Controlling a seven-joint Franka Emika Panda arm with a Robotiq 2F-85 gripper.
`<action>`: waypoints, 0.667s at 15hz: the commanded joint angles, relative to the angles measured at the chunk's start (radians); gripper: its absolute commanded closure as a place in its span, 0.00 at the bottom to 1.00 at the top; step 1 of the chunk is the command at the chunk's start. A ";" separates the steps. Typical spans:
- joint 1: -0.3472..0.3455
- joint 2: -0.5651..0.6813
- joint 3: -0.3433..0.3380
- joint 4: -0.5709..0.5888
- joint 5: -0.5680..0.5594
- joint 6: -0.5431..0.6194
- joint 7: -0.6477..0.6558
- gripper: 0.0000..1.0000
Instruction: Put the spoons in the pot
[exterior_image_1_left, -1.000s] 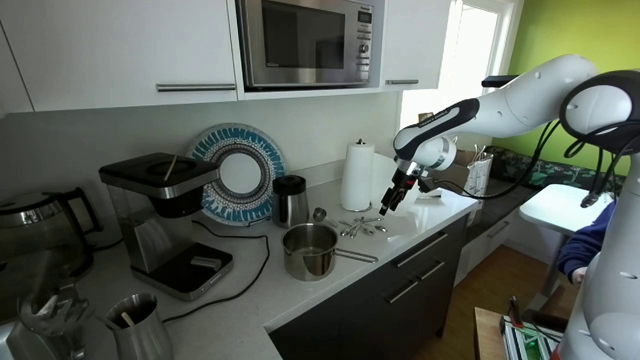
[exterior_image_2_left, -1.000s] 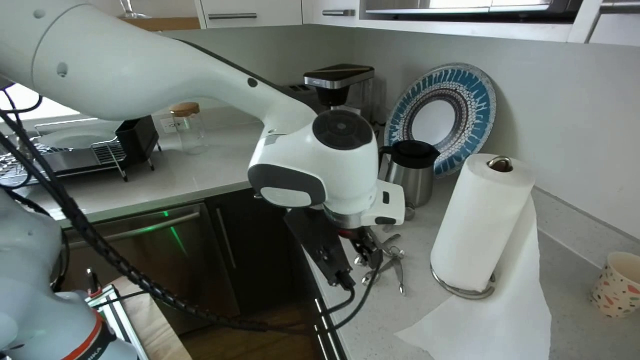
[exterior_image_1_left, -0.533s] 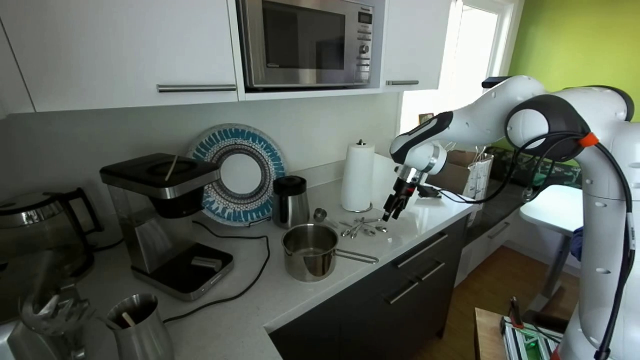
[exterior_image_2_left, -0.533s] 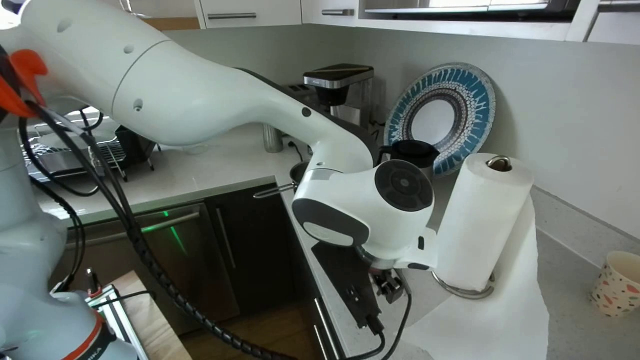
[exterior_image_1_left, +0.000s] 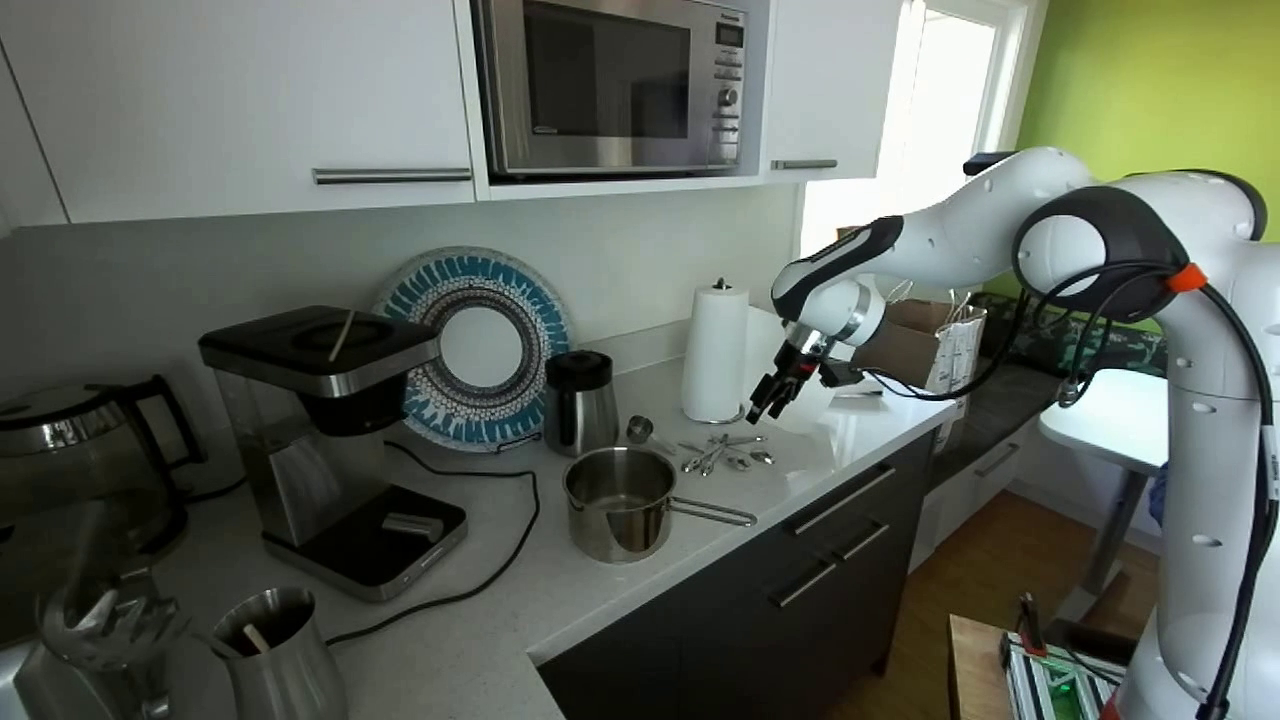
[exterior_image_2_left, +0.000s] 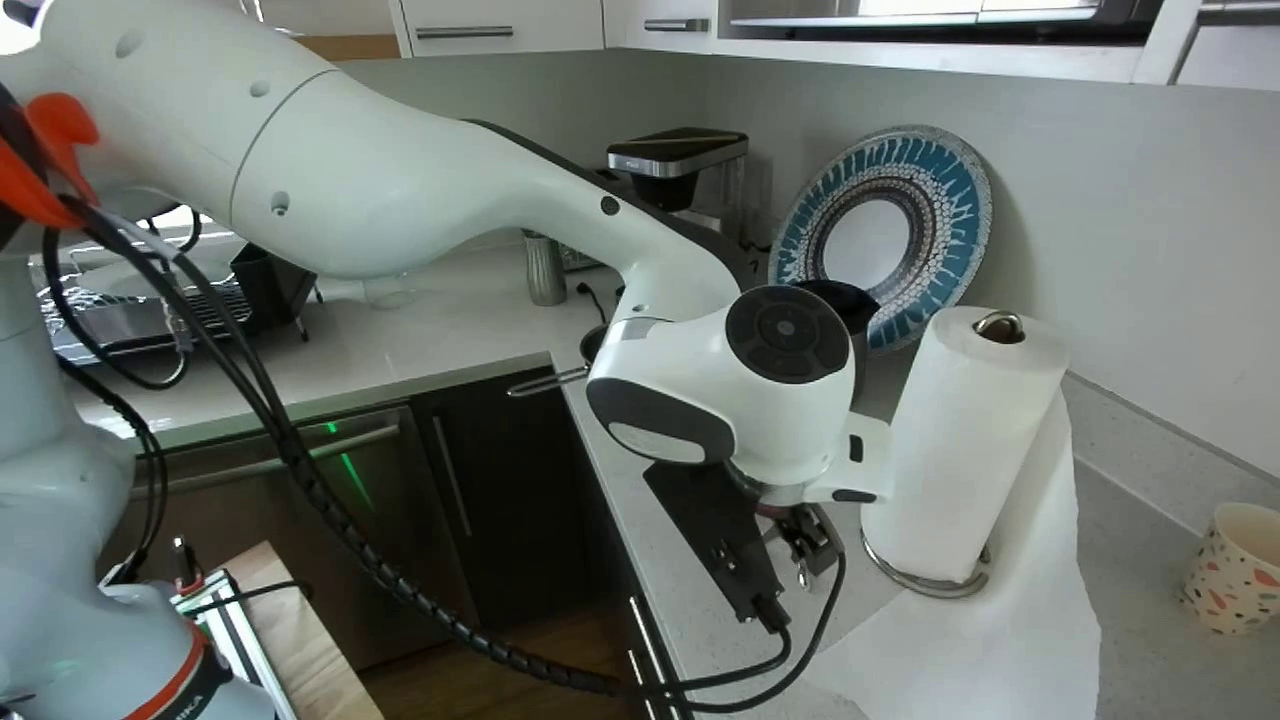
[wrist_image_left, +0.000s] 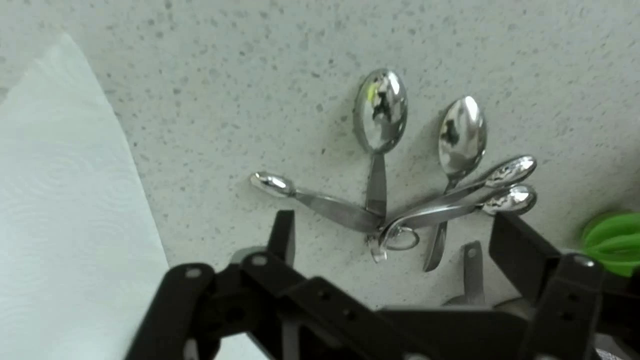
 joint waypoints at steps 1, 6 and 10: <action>-0.017 0.051 0.050 0.045 0.077 0.055 0.008 0.00; -0.019 0.107 0.086 0.080 0.126 0.087 0.033 0.40; -0.028 0.147 0.091 0.100 0.113 0.086 0.074 0.48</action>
